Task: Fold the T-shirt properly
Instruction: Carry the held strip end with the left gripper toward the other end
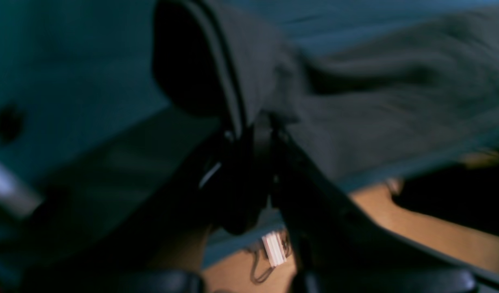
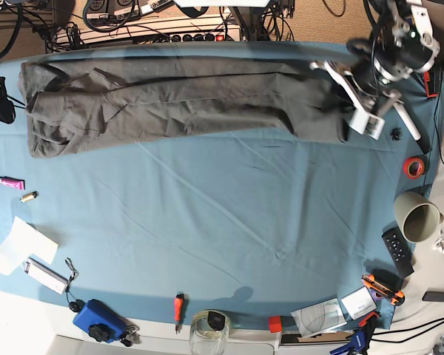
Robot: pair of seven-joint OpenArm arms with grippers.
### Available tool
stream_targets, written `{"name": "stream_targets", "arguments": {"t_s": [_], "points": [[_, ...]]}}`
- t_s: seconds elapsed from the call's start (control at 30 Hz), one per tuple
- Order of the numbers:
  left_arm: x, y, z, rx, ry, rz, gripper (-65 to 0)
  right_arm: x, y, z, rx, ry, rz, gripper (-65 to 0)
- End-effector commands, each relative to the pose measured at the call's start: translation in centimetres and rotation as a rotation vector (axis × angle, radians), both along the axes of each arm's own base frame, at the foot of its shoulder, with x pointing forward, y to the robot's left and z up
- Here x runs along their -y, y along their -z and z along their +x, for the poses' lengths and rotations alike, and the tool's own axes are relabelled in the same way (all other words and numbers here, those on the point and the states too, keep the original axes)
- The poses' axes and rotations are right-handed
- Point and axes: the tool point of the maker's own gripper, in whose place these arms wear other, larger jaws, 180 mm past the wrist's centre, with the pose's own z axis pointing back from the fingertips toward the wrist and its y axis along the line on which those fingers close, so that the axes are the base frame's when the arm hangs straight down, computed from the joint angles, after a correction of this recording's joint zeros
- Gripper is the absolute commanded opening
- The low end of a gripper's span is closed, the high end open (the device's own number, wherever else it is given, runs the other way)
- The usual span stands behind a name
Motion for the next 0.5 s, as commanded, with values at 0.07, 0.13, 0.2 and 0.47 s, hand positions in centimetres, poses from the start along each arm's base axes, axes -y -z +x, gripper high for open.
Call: {"name": "stream_targets", "arguments": {"t_s": [0.07,0.13,0.2,0.47], "points": [[1.5,-1.1,-0.4,0.042,0.007,-0.082,-65.0,0.5,-2.0,0.7,0.053,-0.006,-0.030,-45.4],[2.3,-1.6,-0.3,0.056,0.000,-0.139,-65.0,0.5,-2.0,0.7,0.053,-0.007,-0.030,-45.4],[3.6,-2.1,-0.3,0.082,0.034,-0.175,-65.0,0.5,-2.0,0.7,0.053,-0.006,-0.030,-45.4],[11.4,-3.0,-1.5,0.114,0.268,-0.235,-65.0,0.5,-1.9,0.7,0.053,-0.006,-0.027,-45.4]]}}
